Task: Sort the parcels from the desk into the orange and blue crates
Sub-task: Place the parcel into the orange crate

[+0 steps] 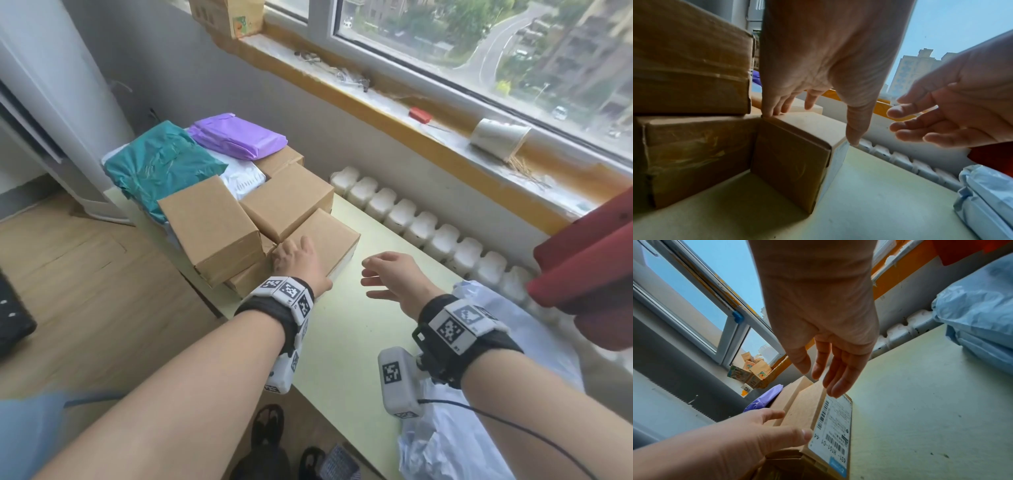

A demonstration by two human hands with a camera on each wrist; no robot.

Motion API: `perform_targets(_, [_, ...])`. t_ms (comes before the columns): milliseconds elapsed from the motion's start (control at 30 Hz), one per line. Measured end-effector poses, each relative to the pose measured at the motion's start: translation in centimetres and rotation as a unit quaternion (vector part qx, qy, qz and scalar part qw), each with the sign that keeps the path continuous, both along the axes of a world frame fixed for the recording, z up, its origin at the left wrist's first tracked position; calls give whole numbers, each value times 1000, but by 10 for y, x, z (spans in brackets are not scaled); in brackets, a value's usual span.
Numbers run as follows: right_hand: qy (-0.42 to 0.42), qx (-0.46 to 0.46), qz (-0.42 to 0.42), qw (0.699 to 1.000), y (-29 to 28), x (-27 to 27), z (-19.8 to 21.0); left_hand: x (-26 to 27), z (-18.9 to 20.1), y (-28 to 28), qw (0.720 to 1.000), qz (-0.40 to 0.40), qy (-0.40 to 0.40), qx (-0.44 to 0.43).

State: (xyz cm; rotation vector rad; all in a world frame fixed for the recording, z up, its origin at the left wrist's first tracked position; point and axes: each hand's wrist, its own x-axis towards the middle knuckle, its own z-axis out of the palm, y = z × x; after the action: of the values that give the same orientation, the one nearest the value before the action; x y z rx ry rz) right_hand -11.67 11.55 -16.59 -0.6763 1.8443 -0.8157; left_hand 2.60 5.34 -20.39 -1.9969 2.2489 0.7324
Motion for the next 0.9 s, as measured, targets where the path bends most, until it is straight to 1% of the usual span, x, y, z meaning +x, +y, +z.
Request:
perform_targets(100, [-2, 10, -5, 1000, -1, -1, -8, 0, -7, -3, 999, -20, -30, -31])
perform_targets(167, [-6, 14, -8, 1000, -1, -1, -12, 2, -9, -5, 998, -19, -39, -44])
perform_targets(367, [-25, 11, -12, 1000, 1, -3, -15, 3, -15, -8, 999, -16, -31, -34])
perform_targets(533, [-17, -12, -7, 1000, 5, -7, -9, 2, -14, 4, 996, -60, -39, -44])
perform_targets(633, [2, -34, 5, 999, 7, -9, -3, 1, -8, 9, 997, -77, -5, -6])
perform_targets(767, [16, -69, 39, 997, 12, -11, 8, 4, 7, 10, 995, -65, 65, 47])
perform_targets(833, [37, -83, 59, 994, 14, -11, 14, 5, 15, 7, 994, -70, 70, 55])
perform_targets(900, [66, -93, 78, 990, 16, -12, 19, 5, 25, 4, 992, -91, 61, 55])
